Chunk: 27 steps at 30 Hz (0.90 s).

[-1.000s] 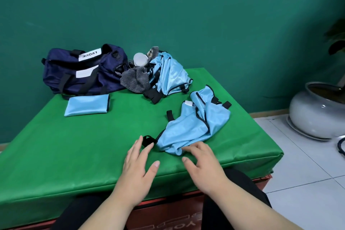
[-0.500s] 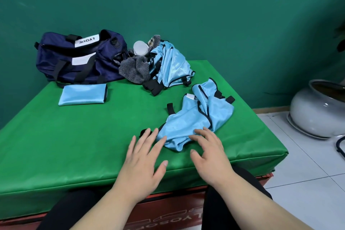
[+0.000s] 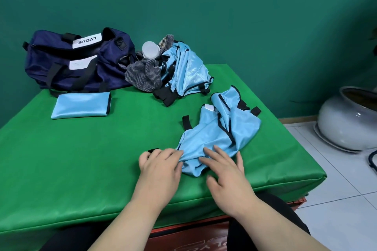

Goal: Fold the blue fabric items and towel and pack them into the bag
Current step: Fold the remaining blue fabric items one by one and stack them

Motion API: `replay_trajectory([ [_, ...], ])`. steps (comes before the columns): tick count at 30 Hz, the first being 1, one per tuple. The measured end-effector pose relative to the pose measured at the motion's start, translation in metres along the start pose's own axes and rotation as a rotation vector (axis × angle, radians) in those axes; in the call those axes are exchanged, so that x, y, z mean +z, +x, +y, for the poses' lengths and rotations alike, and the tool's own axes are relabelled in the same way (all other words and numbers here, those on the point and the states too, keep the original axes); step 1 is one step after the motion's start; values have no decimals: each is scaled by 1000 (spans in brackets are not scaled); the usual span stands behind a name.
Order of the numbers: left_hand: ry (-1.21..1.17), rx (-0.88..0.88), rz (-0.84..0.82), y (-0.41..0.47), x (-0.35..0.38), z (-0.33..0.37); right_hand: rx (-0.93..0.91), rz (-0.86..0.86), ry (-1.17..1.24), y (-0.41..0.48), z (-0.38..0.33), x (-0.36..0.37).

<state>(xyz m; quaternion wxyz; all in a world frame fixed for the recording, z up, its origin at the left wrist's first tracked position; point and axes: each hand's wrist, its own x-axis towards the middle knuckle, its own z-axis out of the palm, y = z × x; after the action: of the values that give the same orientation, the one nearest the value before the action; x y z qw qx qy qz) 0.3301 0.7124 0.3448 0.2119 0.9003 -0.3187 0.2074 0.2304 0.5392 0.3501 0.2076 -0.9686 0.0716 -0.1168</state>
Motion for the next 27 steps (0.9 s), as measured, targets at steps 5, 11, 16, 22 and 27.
replay_trajectory([
  [5, -40, -80, 2, 6, -7, -10, -21, 20, -20, 4, -6, 1],
  [11, -120, -421, 93, 3, -52, -48, -76, 60, 38, 0, -4, 5],
  [16, 2, -514, -4, -15, -60, -57, -120, 70, 25, -4, -9, 6],
  [22, -16, -145, -75, -34, -50, -13, -31, 79, -98, -7, 0, -5],
  [27, -12, 66, -244, -43, -34, 7, 14, 7, -166, -10, 2, -15],
])
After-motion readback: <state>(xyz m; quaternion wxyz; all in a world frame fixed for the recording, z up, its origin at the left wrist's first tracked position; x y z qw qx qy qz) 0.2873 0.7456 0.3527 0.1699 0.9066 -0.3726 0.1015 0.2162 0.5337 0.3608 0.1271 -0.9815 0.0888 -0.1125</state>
